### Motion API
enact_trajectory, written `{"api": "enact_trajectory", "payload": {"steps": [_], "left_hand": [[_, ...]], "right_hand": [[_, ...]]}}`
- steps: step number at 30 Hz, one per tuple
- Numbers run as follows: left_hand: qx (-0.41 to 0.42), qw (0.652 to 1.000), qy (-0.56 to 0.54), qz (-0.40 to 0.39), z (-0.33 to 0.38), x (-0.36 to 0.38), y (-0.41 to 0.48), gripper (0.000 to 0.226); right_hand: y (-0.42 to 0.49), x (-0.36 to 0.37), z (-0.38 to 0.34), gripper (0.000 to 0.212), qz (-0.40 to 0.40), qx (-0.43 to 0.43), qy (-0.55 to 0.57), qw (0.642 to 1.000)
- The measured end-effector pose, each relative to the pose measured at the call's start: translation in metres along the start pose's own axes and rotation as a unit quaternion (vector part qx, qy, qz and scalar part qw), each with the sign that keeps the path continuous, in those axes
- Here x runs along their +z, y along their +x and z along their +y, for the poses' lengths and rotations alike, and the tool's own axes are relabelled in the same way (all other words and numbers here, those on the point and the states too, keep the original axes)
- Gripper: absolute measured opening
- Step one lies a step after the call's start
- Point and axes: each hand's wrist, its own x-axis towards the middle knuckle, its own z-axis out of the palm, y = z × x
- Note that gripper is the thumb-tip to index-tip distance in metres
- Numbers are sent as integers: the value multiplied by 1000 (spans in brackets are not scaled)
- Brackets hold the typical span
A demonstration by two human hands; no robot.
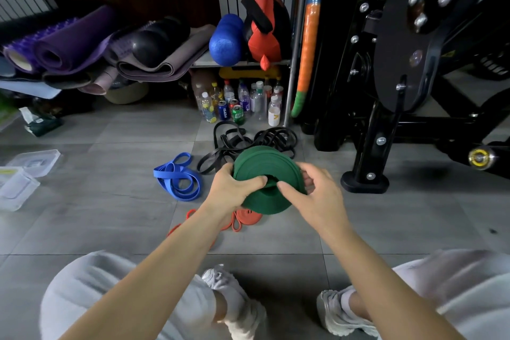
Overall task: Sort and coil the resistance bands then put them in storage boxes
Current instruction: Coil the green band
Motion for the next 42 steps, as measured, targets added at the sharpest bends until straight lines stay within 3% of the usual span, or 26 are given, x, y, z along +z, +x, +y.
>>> {"api": "enact_trajectory", "payload": {"steps": [9, 11, 16, 19, 22, 28, 31, 35, 39, 42], "left_hand": [[-12, 997, 73, -21, -18, 20, 57, 39], [-27, 994, 98, -34, -11, 25, 87, 39], [-14, 986, 163, -13, -4, 47, 164, 67], [-37, 969, 225, -95, -19, 52, 210, 67], [-95, 927, 302, -200, -43, 45, 249, 58], [-186, 901, 305, -247, -155, 47, 276, 24], [-236, 889, 281, -273, -215, 56, 273, 9], [-262, 893, 263, -253, -281, 68, 272, 25], [-344, 895, 217, -181, -321, 71, 266, 8], [-373, 896, 193, -142, -340, 67, 261, 14]], "right_hand": [[68, 7, 18, 48, -60, -29, -253, 965], [103, 8, 22, 46, -86, -40, -280, 955], [193, 19, 48, 46, -143, 3, -296, 944], [229, 34, 81, 46, -162, 21, -312, 936], [248, 51, 130, 45, -210, 57, -329, 919], [231, 115, 249, 42, -305, 177, -316, 881], [220, 150, 293, 44, -343, 168, -362, 851], [213, 190, 333, 43, -400, 134, -396, 815], [201, 229, 354, 45, -444, 90, -409, 792], [190, 250, 362, 47, -463, 70, -415, 780]]}}
